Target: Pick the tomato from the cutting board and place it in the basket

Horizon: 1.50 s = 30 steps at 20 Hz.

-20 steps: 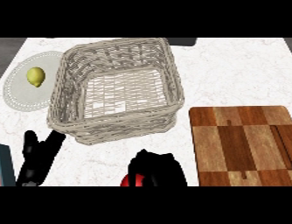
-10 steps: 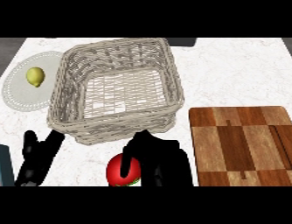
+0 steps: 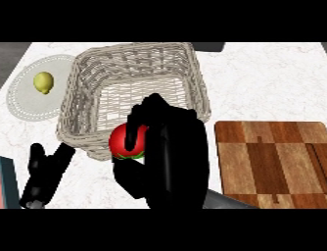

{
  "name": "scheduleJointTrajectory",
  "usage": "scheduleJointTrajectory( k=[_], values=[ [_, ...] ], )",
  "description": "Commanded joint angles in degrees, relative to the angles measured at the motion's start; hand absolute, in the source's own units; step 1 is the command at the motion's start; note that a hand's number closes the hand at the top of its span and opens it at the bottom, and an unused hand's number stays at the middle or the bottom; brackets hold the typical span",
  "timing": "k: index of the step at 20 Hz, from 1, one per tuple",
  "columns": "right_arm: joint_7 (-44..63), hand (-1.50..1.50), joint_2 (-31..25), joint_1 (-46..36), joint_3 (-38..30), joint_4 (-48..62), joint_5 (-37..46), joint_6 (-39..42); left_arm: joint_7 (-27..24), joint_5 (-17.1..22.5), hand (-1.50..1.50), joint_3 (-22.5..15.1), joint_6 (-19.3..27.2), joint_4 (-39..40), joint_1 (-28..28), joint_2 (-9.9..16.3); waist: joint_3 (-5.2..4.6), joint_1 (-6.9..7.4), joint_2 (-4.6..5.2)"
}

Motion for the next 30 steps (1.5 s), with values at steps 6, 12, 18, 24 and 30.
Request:
scheduleJointTrajectory(
  k=[6, 12, 18, 24, 30],
  values=[
    [13.2, 1.50, 0.6, -20.6, -7.7, 16.8, -9.5, -1.9, 1.4, -1.0, 0.00, -1.6, 0.5, 1.5, 0.5, -1.6, -0.11, 0.89, 0.69],
    [9.0, 1.50, 0.6, -21.5, -9.4, 26.8, -15.8, -12.4, 0.7, -1.1, 0.00, -0.6, 0.0, 2.7, -1.6, -0.8, -0.05, 1.15, 1.38],
    [6.5, 1.50, 0.6, -23.5, -10.6, 31.1, -22.6, -19.4, 0.4, -1.4, 0.00, -0.1, 0.4, 2.7, 0.4, -0.7, 0.01, 0.64, 1.01],
    [0.2, 1.50, 0.6, -19.5, -3.9, 36.8, -25.4, -30.3, 2.0, -0.1, 0.00, 0.6, -0.6, 2.4, -0.6, -0.9, 0.08, -0.64, 0.89],
    [0.8, 1.50, 0.6, -22.0, -3.9, 49.2, -22.3, -23.3, -2.3, 0.2, 0.00, 2.8, -1.9, 3.5, 2.1, 0.7, 0.06, -1.62, 0.76]
  ],
)
